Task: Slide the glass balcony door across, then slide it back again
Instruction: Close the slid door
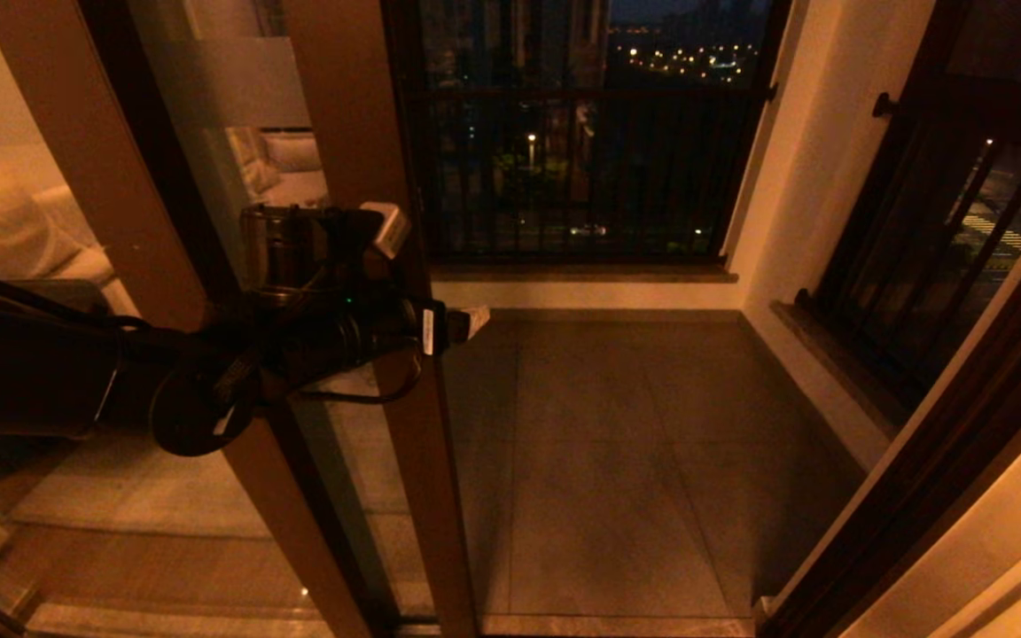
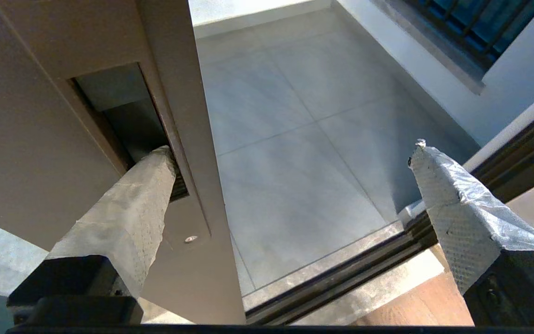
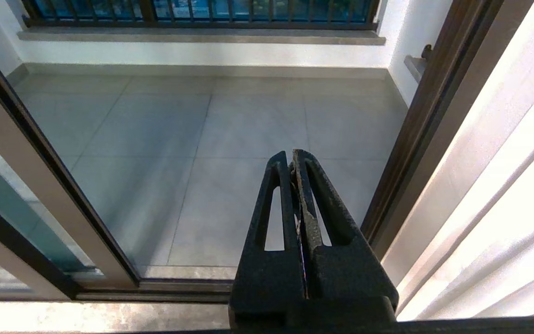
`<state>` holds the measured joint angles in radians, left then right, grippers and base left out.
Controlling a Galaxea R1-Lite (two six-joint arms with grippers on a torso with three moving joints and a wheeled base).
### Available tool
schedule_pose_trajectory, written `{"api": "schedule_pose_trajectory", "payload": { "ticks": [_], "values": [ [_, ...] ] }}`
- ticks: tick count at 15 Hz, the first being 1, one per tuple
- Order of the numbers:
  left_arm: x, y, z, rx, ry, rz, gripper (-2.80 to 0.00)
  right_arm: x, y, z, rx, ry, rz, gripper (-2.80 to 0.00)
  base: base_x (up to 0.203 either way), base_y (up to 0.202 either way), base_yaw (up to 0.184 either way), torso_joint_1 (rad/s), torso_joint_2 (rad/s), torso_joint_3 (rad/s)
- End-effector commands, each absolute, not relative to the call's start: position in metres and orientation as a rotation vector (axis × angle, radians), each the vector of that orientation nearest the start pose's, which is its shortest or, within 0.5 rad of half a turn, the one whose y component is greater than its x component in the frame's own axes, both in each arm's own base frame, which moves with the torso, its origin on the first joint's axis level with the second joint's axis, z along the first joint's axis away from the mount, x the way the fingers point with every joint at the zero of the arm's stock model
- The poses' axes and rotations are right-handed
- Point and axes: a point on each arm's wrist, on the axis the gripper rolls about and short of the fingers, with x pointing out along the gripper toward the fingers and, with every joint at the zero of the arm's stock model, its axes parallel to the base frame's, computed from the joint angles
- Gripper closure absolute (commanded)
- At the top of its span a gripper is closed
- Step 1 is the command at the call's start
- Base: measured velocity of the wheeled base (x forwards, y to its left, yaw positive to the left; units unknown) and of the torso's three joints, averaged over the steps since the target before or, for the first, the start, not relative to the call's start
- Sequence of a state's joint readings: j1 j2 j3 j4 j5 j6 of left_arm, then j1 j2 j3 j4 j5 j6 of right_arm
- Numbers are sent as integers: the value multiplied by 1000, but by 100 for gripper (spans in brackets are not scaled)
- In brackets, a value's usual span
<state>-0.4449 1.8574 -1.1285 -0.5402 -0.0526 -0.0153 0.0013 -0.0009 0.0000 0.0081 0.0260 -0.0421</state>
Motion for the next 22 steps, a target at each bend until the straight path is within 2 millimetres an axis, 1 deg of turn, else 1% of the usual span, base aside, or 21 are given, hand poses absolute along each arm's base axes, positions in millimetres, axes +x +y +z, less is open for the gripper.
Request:
{"api": "schedule_pose_trajectory", "payload": {
  "ticks": [1,4,5,6,7,8,11,18,22],
  "values": [
    [326,-157,212,19,179,-494,-280,-23,1,74,-43,10,29,0,0,0,0,0,0,0],
    [311,-150,220,17,169,-483,-280,-23,1,74,-43,10,28,0,0,0,0,0,0,0],
    [302,-150,228,16,150,-482,-280,-23,1,74,-43,9,29,0,0,0,0,0,0,0],
    [290,-157,231,20,150,-492,-280,-23,1,74,-43,10,28,0,0,0,0,0,0,0],
    [284,-164,228,32,168,-479,-280,-23,1,74,-43,10,29,0,0,0,0,0,0,0],
    [282,-168,225,41,180,-451,-280,-23,1,74,-43,10,29,0,0,0,0,0,0,0],
    [282,-170,222,46,189,-428,-280,-23,1,74,-43,10,28,0,0,0,0,0,0,0],
    [305,-182,199,58,237,-427,-280,-23,1,74,-43,9,29,0,0,0,0,0,0,0],
    [316,-188,194,37,172,-430,-280,-23,1,74,-43,10,29,0,0,0,0,0,0,0]
  ]
}}
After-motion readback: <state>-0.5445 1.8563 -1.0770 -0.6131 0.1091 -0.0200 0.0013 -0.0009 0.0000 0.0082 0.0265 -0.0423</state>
